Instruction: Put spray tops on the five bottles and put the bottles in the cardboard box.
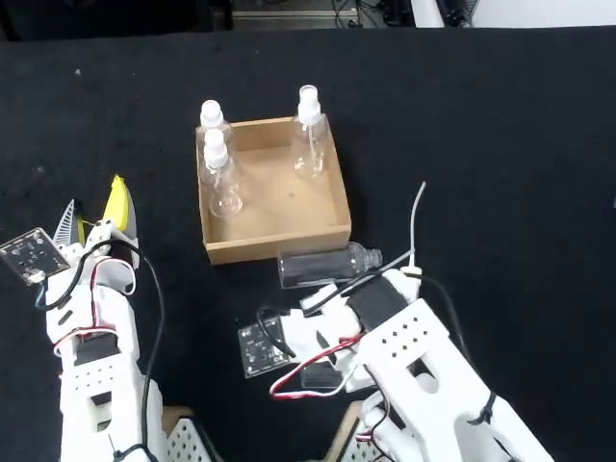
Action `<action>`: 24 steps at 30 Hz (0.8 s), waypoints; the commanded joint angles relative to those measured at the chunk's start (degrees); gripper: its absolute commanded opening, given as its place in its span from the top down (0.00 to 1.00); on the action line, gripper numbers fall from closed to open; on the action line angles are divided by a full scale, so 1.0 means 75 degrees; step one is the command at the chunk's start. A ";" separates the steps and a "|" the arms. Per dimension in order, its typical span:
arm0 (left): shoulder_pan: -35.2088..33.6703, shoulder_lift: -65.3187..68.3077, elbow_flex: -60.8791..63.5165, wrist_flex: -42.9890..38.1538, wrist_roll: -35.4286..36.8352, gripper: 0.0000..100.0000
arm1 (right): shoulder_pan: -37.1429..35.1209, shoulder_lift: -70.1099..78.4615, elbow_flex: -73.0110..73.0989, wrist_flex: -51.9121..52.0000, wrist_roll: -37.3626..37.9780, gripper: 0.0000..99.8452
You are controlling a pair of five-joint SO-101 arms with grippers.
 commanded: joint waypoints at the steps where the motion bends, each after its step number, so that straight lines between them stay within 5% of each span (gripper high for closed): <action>1: -0.0076 0.0035 0.0006 0.0035 0.0012 0.76 | -0.0129 0.0346 0.0029 -0.0328 0.0059 0.77; 9: -0.0076 0.0035 0.0018 0.0035 -0.0023 0.76 | -0.0129 0.1975 0.0029 -0.1090 0.0012 0.77; 24: -0.0076 0.0035 0.0029 0.0035 -0.0047 0.76 | -0.0082 0.2092 0.1565 -0.3071 -0.0867 0.78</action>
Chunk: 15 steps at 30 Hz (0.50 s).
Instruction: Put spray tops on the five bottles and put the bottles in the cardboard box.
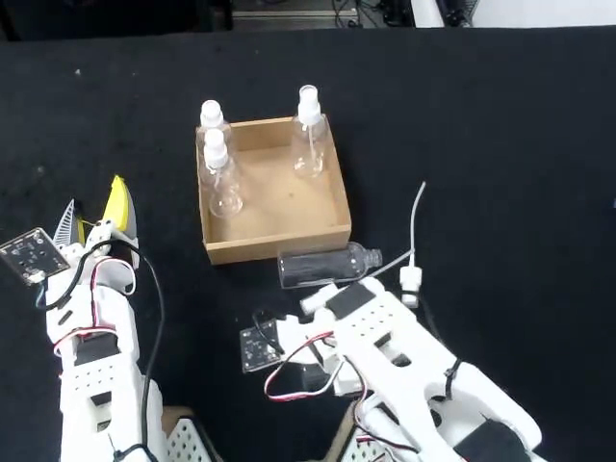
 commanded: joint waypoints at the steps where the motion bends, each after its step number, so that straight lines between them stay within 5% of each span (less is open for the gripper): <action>1: -0.0076 0.0035 0.0029 0.0035 -0.0047 0.76 | -0.0023 0.0018 -0.0193 -0.0012 -0.0141 0.78; 9: -0.0076 0.0035 0.0029 0.0035 -0.0047 0.76 | 0.0656 0.0018 -0.2139 0.2004 -0.0141 0.93; 15: -0.0041 0.0035 0.0029 0.0035 -0.0047 0.76 | 0.4653 0.0076 -0.4319 0.2731 0.0270 0.90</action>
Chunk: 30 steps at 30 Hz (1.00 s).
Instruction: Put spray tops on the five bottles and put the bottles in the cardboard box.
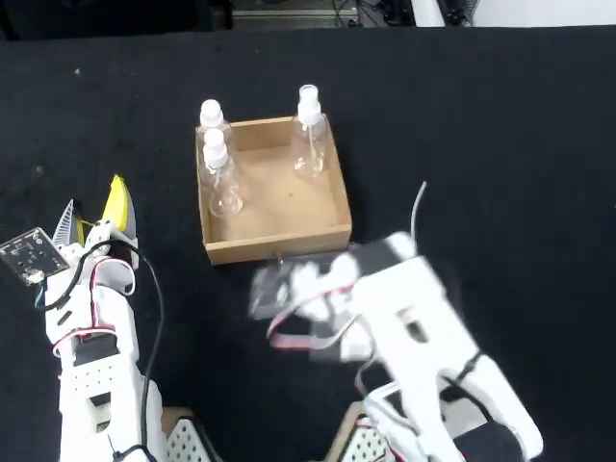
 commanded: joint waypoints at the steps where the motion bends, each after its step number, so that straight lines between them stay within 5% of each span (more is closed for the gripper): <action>1: -0.0041 0.0035 0.0029 0.0035 -0.0047 0.76 | 0.3106 0.0088 -0.1565 0.0141 0.0176 0.90; 5: -0.0018 0.0035 0.0029 0.0035 -0.0047 0.76 | 0.6013 0.0135 -0.1752 -0.1055 -0.0527 0.90; 9: -0.0018 0.0035 0.0041 0.0035 -0.0047 0.76 | 0.7947 0.0838 -0.1412 -0.3352 -0.2848 0.90; 13: 0.0018 0.0035 0.0041 0.0035 -0.0047 0.76 | 0.8826 0.2069 -0.1530 -0.4618 -0.5509 0.90; 16: 0.0018 0.0035 0.0041 0.0035 -0.0047 0.76 | 0.8662 0.3018 -0.2010 -0.4513 -0.6529 0.88; 22: 0.0018 0.0035 0.0041 0.0035 -0.0059 0.76 | 0.7467 0.4378 -0.3710 -0.2813 -0.6388 0.63; 27: 0.0018 0.0035 0.0041 0.0035 -0.0059 0.76 | 0.7443 0.4636 -0.5421 -0.1664 -0.4771 0.61; 30: 0.0018 0.0035 0.0041 0.0035 -0.0059 0.76 | 0.7771 0.4671 -0.6078 -0.1418 -0.2731 0.61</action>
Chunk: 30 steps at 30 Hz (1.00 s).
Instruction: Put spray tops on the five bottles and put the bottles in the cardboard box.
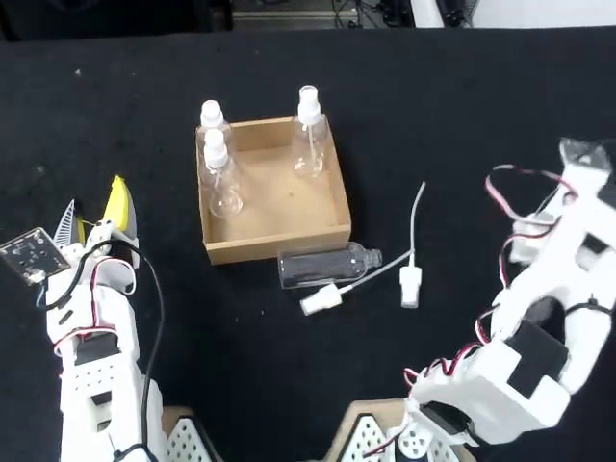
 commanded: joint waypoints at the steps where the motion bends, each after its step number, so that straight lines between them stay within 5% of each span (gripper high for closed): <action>1: 0.0018 0.0035 0.0041 0.0035 -0.0059 0.76 | 0.0387 -0.0029 -0.1037 0.0363 0.2673 0.61; 8: 0.0018 0.0035 0.0041 0.0035 -0.0059 0.76 | 0.1747 -0.0018 -0.0522 0.0387 1.0608 0.61; 11: 0.0018 0.0035 0.0041 0.0035 -0.0059 0.76 | 0.2133 -0.0029 -0.0311 0.0387 1.2835 0.61; 20: 0.0018 0.0035 0.0041 0.0035 -0.0059 0.76 | 0.1360 -0.0018 0.0147 0.0270 1.2999 0.61; 30: 0.0018 0.0035 0.0041 0.0035 -0.0059 0.76 | 0.0938 -0.0029 0.1987 -0.2508 1.3023 0.61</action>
